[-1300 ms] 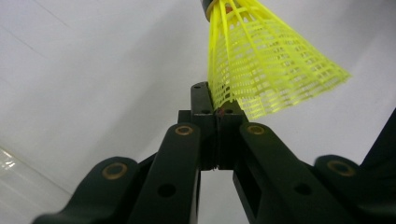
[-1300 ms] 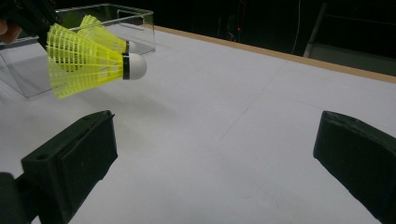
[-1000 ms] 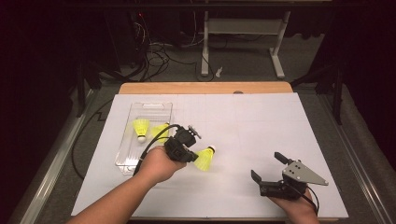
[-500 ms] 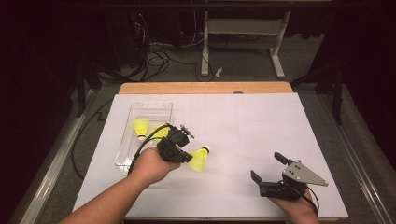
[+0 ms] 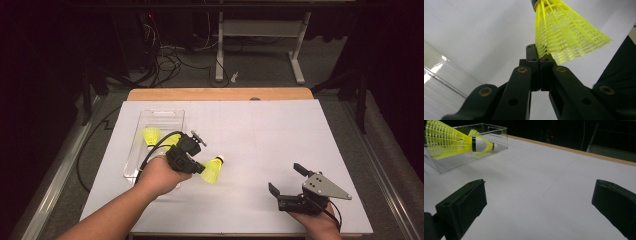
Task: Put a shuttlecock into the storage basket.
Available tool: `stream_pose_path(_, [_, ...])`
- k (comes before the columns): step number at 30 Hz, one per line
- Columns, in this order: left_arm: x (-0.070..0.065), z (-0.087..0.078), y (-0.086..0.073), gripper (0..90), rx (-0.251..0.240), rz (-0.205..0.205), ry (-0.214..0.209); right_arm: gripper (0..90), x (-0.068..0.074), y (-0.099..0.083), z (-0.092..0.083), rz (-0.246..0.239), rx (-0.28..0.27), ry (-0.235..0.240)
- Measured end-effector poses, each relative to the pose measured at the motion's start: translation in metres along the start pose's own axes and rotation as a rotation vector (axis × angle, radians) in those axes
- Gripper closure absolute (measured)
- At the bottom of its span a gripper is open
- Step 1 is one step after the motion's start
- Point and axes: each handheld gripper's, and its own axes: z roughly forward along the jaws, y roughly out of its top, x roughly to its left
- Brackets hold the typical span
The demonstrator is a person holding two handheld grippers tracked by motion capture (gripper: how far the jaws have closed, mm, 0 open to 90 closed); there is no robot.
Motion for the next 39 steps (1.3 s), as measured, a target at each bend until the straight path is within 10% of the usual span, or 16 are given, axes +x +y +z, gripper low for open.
stream_pose_path(39, [0.032, -0.056, -0.025, 89.4, -0.034, -0.063, 0.059, 0.2, 0.000, -0.001, 0.001, 0.003, 0.006, 0.003])
